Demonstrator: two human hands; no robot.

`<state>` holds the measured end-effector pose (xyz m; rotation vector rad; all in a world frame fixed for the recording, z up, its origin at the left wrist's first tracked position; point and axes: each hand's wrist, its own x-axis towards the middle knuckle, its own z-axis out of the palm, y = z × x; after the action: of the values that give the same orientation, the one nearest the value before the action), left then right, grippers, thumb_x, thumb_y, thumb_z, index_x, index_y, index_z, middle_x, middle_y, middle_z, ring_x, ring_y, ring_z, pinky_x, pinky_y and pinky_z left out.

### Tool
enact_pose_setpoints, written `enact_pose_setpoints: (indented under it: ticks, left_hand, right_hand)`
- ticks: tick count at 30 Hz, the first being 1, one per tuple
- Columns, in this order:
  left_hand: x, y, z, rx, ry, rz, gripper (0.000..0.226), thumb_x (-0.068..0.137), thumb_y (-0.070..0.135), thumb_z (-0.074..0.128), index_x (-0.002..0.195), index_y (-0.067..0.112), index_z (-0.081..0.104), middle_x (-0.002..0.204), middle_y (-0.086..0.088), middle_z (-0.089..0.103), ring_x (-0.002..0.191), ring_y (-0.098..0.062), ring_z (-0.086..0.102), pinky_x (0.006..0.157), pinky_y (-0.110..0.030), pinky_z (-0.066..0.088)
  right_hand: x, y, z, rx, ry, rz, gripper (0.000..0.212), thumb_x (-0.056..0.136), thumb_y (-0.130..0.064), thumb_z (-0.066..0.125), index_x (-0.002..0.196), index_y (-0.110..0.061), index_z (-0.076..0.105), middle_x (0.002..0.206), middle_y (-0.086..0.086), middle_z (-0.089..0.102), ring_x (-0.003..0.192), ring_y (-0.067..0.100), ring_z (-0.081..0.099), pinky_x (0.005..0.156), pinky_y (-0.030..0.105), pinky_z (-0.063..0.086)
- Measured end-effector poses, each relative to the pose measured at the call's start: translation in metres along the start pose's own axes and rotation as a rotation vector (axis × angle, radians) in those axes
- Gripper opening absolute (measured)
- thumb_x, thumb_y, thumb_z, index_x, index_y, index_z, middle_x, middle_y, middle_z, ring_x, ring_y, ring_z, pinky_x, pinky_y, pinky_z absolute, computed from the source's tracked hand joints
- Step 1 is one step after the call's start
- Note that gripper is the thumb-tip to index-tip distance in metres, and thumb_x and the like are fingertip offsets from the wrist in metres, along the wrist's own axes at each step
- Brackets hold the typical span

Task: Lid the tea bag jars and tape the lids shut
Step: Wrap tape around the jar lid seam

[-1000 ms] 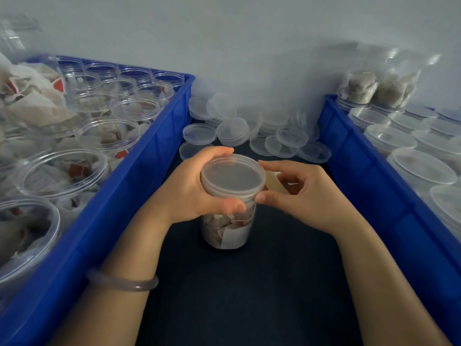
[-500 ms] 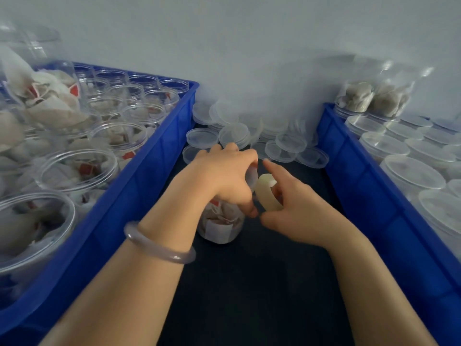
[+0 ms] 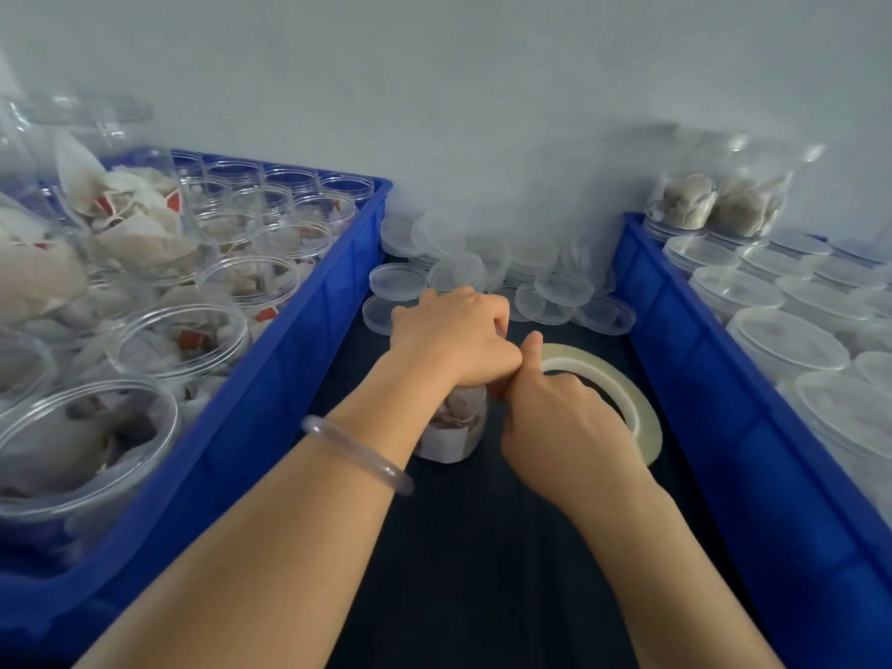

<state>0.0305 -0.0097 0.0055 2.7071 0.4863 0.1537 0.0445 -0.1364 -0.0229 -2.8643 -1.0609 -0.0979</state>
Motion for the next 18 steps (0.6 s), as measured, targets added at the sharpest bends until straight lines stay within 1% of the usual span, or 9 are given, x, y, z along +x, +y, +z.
enact_pose_setpoints:
  ticks: [3, 6, 7, 9, 12, 14, 16, 17, 18]
  left_hand:
    - [0.010, -0.002, 0.001, -0.010, 0.061, -0.076, 0.015, 0.073, 0.030, 0.057, 0.088, 0.032, 0.054, 0.101, 0.006, 0.051, 0.102, -0.026, 0.044, 0.076, -0.041, 0.035]
    - [0.022, -0.010, -0.010, 0.000, 0.057, -0.200, 0.027, 0.070, 0.034, 0.070, 0.089, 0.027, 0.053, 0.113, 0.001, 0.051, 0.112, -0.033, 0.042, 0.088, -0.050, 0.040]
    - [0.025, -0.010, -0.010, 0.060, -0.001, -0.159, 0.029, 0.070, 0.036, 0.072, 0.089, 0.029, 0.052, 0.117, 0.001, 0.049, 0.116, -0.033, 0.040, 0.091, -0.051, 0.039]
    - [0.028, -0.009, -0.008, 0.120, -0.054, -0.094, 0.032, 0.071, 0.040, 0.073, 0.095, 0.034, 0.051, 0.117, 0.002, 0.045, 0.120, -0.033, 0.039, 0.092, -0.049, 0.038]
    - [0.030, -0.018, -0.006, 0.160, -0.088, -0.037, 0.066, 0.069, 0.059, 0.072, 0.126, 0.037, 0.046, 0.131, 0.004, 0.043, 0.130, -0.030, 0.034, 0.093, -0.047, 0.035]
    - [0.029, -0.026, -0.007, -0.135, 0.072, 0.037, 0.076, 0.072, 0.065, 0.065, 0.138, 0.036, 0.040, 0.143, 0.009, 0.039, 0.133, -0.018, 0.035, 0.100, -0.038, 0.035]
    - [0.025, -0.039, -0.004, -0.603, 0.426, 0.068, 0.050, 0.085, 0.056, 0.057, 0.129, 0.034, 0.050, 0.130, 0.019, 0.049, 0.117, 0.002, 0.045, 0.091, -0.018, 0.034]
    - [0.022, -0.046, 0.001, -0.737, 0.560, 0.046, 0.036, 0.091, 0.051, 0.052, 0.122, 0.034, 0.054, 0.118, 0.026, 0.053, 0.106, 0.011, 0.047, 0.084, -0.011, 0.033]
    - [0.019, -0.053, 0.008, -0.816, 0.603, -0.001, 0.029, 0.094, 0.049, 0.047, 0.119, 0.035, 0.054, 0.109, 0.030, 0.053, 0.099, 0.016, 0.047, 0.079, -0.007, 0.032]
  right_hand:
    - [-0.017, -0.005, -0.008, 0.028, -0.003, -0.047, 0.074, 0.096, -0.019, 0.042, 0.151, -0.011, -0.007, 0.083, 0.001, 0.051, 0.065, 0.012, 0.048, 0.046, 0.020, 0.031]
    - [-0.045, -0.012, -0.003, 0.103, 0.013, -0.261, 0.081, 0.088, -0.025, 0.045, 0.146, -0.025, -0.010, 0.074, -0.008, 0.047, 0.058, 0.006, 0.042, 0.044, 0.020, 0.023]
    - [-0.039, -0.004, -0.004, 0.117, 0.034, -0.245, 0.079, 0.089, -0.026, 0.046, 0.147, -0.026, -0.008, 0.074, -0.007, 0.047, 0.058, 0.006, 0.042, 0.045, 0.020, 0.025]
    - [-0.011, 0.019, 0.001, 0.064, 0.041, -0.063, 0.076, 0.097, -0.033, 0.047, 0.151, -0.018, -0.003, 0.092, -0.001, 0.060, 0.070, 0.011, 0.055, 0.053, 0.022, 0.036]
    - [0.025, 0.038, 0.024, 0.003, -0.091, 0.071, 0.083, 0.096, -0.052, 0.044, 0.152, -0.012, -0.002, 0.118, 0.012, 0.062, 0.101, 0.023, 0.063, 0.077, 0.034, 0.051]
    - [0.036, 0.037, 0.045, 0.039, -0.116, 0.034, 0.078, 0.096, -0.054, 0.041, 0.153, -0.014, 0.006, 0.122, 0.012, 0.060, 0.108, 0.025, 0.060, 0.084, 0.038, 0.049]
    - [0.042, 0.038, 0.066, -0.018, -0.074, -0.025, 0.069, 0.097, -0.054, 0.036, 0.151, -0.014, 0.016, 0.121, 0.010, 0.060, 0.108, 0.026, 0.057, 0.085, 0.038, 0.047]
    - [0.045, 0.039, 0.073, -0.064, -0.035, -0.043, 0.067, 0.098, -0.054, 0.035, 0.150, -0.015, 0.018, 0.121, 0.010, 0.059, 0.110, 0.027, 0.054, 0.087, 0.038, 0.044]
    - [0.047, 0.040, 0.079, -0.097, 0.001, -0.060, 0.066, 0.098, -0.054, 0.034, 0.150, -0.017, 0.019, 0.122, 0.010, 0.057, 0.111, 0.027, 0.052, 0.090, 0.038, 0.041]
